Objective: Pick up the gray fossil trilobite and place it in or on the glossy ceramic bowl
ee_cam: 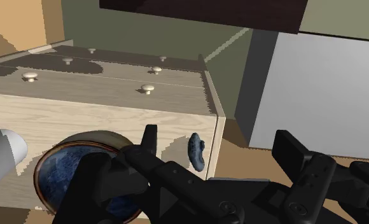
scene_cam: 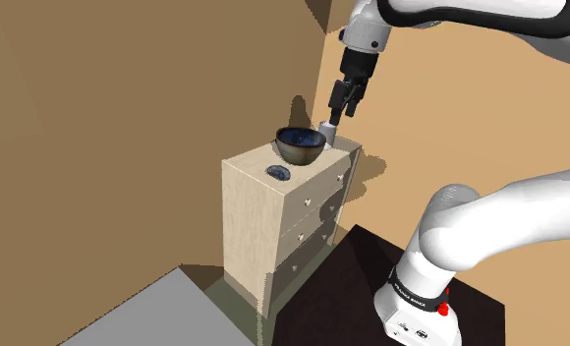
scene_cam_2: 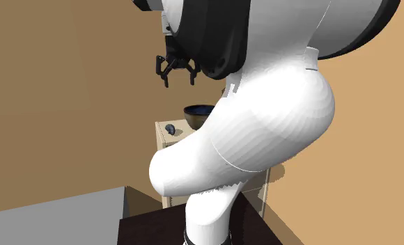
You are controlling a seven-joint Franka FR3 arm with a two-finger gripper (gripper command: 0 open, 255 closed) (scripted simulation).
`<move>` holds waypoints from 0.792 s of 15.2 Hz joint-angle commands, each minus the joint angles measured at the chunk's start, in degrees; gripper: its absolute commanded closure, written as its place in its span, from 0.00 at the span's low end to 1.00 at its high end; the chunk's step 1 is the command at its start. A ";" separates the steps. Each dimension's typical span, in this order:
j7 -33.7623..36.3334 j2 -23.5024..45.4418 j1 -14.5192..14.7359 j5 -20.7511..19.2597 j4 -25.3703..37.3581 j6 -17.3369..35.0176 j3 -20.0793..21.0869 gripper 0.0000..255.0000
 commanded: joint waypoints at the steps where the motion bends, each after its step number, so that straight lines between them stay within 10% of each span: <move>1: 0.00 0.00 0.00 0.00 0.00 0.00 0.00 0.00; 12: 0.22 12.98 0.64 1.01 -8.88 23.41 -0.57 0.00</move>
